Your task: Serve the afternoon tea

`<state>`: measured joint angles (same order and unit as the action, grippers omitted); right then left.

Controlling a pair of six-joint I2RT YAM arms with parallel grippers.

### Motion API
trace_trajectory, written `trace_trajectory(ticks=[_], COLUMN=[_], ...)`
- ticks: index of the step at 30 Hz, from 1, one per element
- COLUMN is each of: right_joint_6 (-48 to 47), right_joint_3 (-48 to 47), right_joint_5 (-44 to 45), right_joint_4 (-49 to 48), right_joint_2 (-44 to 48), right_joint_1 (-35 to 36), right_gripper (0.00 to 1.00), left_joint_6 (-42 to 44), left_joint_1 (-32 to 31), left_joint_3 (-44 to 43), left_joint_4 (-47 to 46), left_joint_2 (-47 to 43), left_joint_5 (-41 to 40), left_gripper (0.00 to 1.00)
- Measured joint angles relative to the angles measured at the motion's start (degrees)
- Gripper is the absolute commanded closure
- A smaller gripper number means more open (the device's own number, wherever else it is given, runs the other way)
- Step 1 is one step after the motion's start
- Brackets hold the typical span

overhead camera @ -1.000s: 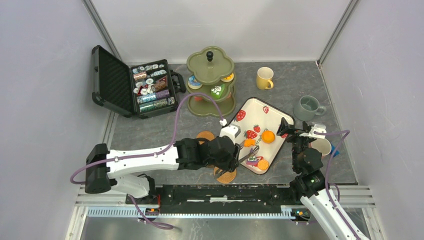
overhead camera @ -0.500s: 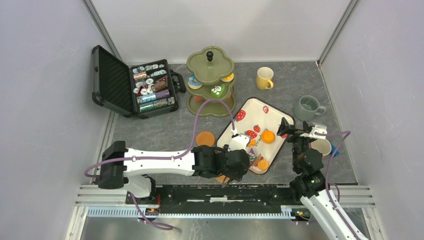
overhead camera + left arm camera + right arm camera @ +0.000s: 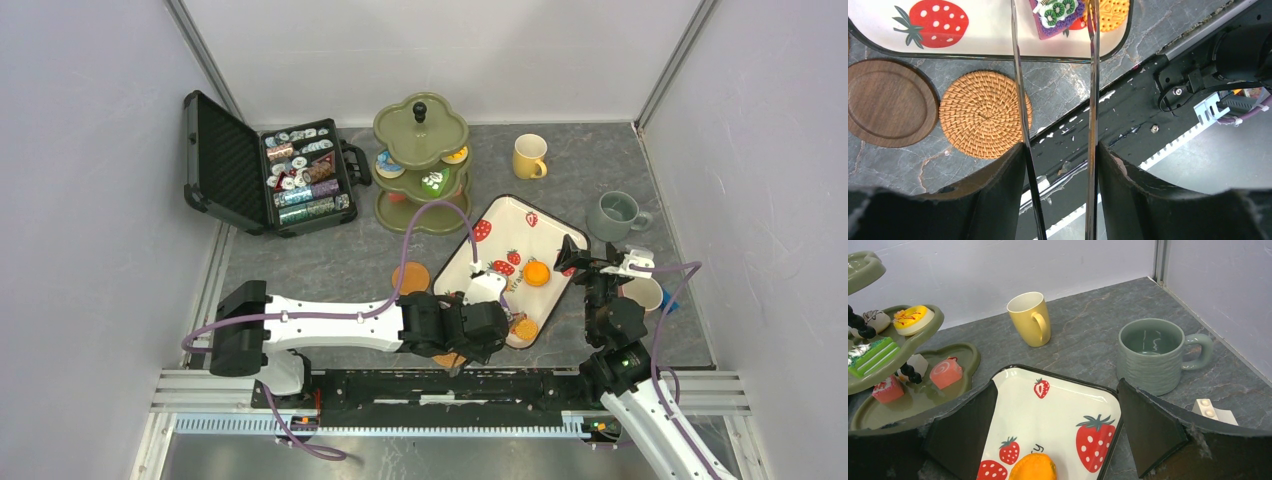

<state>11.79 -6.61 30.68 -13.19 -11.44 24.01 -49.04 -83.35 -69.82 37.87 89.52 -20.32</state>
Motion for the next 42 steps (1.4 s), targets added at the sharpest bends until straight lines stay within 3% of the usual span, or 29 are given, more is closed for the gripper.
trace_trajectory(ticks=[15,28,33,42], right_joint_6=[0.0,-0.02,-0.02,0.0], right_joint_3=[0.0,0.0,0.0,0.0], right_joint_5=[0.0,0.0,-0.02,-0.02], right_joint_4=[0.0,-0.02,0.0,-0.02], right_joint_2=[-0.35,-0.37,-0.52,-0.57], right_joint_1=[0.0,0.0,0.0,0.0], right_gripper=[0.02,0.02,0.02,0.02], left_joint_6=[-0.13,-0.04,0.74,6.4], left_joint_1=[-0.11,0.79,5.57,20.79], left_joint_3=[-0.94,-1.66,-0.5,6.34], left_joint_4=[0.98,8.63,9.07,3.02], left_joint_2=[0.02,-3.52,-9.66,-16.68], left_joint_5=[0.72,-5.11,-6.34,-6.58], left_gripper=[0.59,0.61,0.62,0.61])
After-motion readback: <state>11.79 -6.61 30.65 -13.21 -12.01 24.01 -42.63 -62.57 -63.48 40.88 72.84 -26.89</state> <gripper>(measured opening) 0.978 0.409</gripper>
